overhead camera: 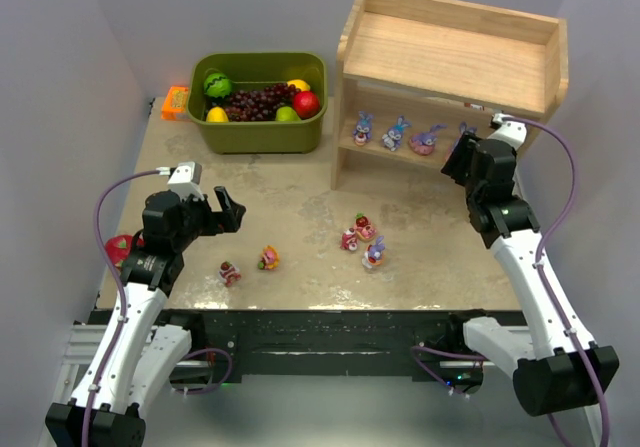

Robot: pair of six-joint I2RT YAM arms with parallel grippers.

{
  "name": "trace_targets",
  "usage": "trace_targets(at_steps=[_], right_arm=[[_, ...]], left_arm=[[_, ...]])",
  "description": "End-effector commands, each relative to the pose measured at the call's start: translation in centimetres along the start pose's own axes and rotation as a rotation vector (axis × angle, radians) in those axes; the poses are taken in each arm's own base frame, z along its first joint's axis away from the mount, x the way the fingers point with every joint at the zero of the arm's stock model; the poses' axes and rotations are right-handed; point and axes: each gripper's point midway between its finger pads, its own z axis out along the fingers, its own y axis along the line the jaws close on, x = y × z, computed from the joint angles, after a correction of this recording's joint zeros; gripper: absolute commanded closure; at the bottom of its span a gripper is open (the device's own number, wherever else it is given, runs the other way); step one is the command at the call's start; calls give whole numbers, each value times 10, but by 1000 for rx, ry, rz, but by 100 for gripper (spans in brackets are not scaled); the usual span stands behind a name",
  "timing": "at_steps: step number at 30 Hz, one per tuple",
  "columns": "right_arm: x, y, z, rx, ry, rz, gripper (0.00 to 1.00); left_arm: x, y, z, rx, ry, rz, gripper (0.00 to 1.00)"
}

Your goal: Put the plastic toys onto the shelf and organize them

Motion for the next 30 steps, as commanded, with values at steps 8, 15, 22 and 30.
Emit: trace_targets(at_steps=[8,15,22,30], right_arm=[[-6,5,19,-10,-64,-31,34],[-1,4,26,0,-67,-57,37],[6,4,32,-3,-73,-62,44],[13,13,42,-32,-51,-52,54]], left_arm=[[-6,-1,2,2,-23,10,0],[-6,-1,2,2,-23,10,0],[-6,-1,2,1,-21,10,0],[-7,-1,1,1,-25,9,0]])
